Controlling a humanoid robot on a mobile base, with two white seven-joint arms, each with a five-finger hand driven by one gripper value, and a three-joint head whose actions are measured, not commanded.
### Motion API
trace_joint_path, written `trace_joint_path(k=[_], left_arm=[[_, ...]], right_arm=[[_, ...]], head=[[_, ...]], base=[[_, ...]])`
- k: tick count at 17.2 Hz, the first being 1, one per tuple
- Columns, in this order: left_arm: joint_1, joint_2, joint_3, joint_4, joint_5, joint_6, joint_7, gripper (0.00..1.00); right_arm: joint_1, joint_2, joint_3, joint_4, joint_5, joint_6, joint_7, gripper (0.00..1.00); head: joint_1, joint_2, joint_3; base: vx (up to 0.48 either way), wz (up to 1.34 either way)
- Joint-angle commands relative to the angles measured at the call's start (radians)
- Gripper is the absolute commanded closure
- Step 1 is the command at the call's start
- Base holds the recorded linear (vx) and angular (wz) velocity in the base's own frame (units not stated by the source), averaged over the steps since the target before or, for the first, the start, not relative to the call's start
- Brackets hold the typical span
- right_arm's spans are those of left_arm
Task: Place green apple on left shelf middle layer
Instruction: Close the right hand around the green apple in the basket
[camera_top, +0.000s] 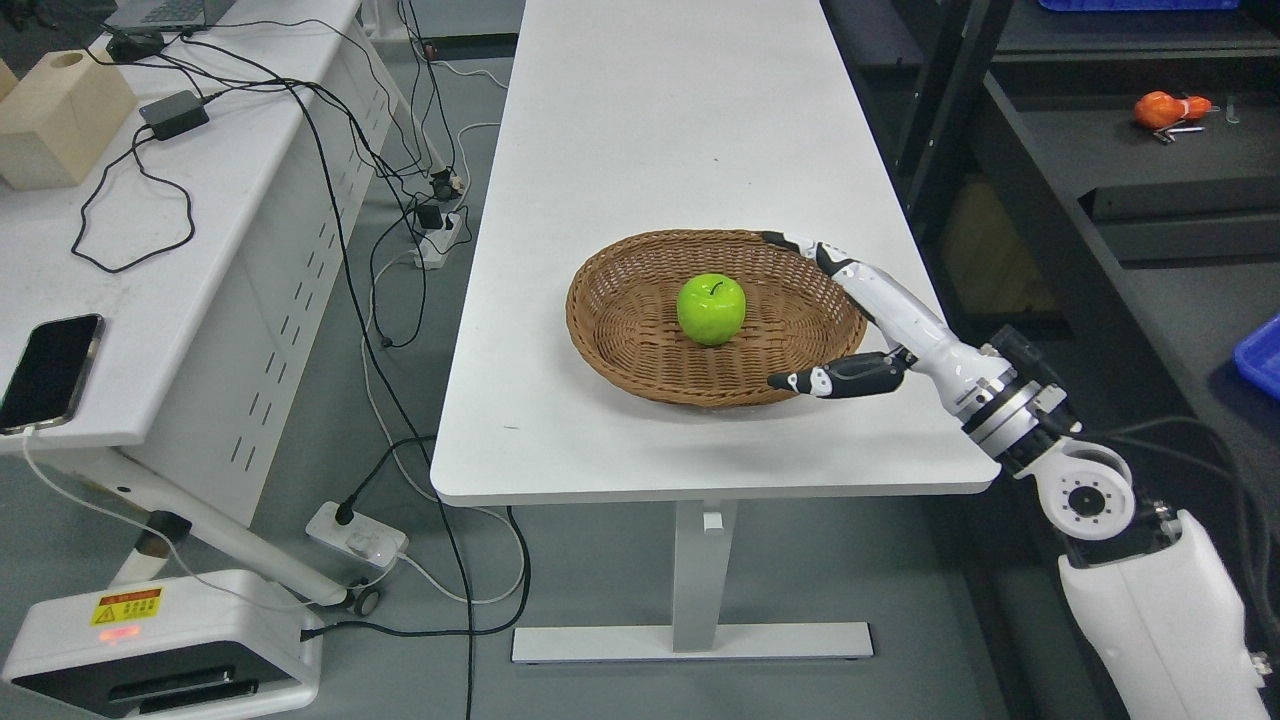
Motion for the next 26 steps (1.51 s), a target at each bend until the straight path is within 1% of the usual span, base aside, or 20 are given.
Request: trace_joint_path(k=[1,4,7,10,11,13,15,17,19,22,23,26], left_arm=[[-0.012,0.018,0.000,-0.001,0.000,0.000,0.001,0.00],[-0.012,0.018,0.000,0.000,0.000,0.000,0.001,0.00],[-0.012,0.018,0.000,0.000,0.000,0.000,0.001,0.00],[-0.012,0.018,0.000,-0.001,0.000,0.000,0.001,0.00],[-0.012,0.018,0.000,-0.001,0.000,0.000,0.001,0.00],[-0.012,0.018,0.000,-0.001,0.000,0.000,0.001,0.00],[-0.012,0.018,0.000,0.000,0.000,0.000,0.001,0.00],[-0.012,0.018,0.000,-0.001,0.000,0.000,0.001,0.00],[-0.012,0.018,0.000,0.000,0.000,0.000,0.001,0.00],[-0.012,0.018,0.000,-0.001,0.000,0.000,0.001,0.00],[-0.012,0.018,0.000,0.000,0.000,0.000,0.001,0.00],[-0.012,0.018,0.000,0.000,0.000,0.000,0.001,0.00]], right_arm=[[-0.068,-0.060,0.170,0.056,0.082,0.048,0.035,0.00],[-0.068,-0.067,0.172,0.068,0.087,0.050,0.079,0.00],[-0.116,-0.047,0.159,0.120,0.081,0.070,0.101,0.00],[-0.226,-0.002,0.156,0.287,0.079,0.114,0.196,0.00],[-0.247,0.007,0.159,0.304,0.079,0.133,0.202,0.00],[-0.294,0.056,0.166,0.347,0.084,0.150,0.205,0.00],[-0.309,0.134,0.166,0.369,0.093,0.153,0.199,0.00],[-0.326,0.197,0.169,0.389,0.151,0.160,0.194,0.00],[-0.364,0.246,0.169,0.453,0.188,0.174,0.194,0.00],[-0.396,0.289,0.169,0.566,0.237,0.171,0.194,0.00],[-0.395,0.291,0.172,0.585,0.264,0.162,0.193,0.00],[-0.378,0.282,0.198,0.613,0.323,0.077,0.191,0.00]], head=[[0.0000,0.000,0.000],[0.0000,0.000,0.000],[0.0000,0.000,0.000],[0.0000,0.000,0.000],[0.0000,0.000,0.000],[0.0000,0.000,0.000],[0.0000,0.000,0.000],[0.0000,0.000,0.000],[0.0000,0.000,0.000],[0.0000,0.000,0.000],[0.0000,0.000,0.000],[0.0000,0.000,0.000]], base=[[0.000,0.00],[0.000,0.00],[0.000,0.00],[0.003,0.00],[0.010,0.00],[0.037,-0.06],[0.051,-0.02],[0.055,0.00],[0.058,0.00],[0.061,-0.03],[0.057,-0.04],[0.065,-0.01]])
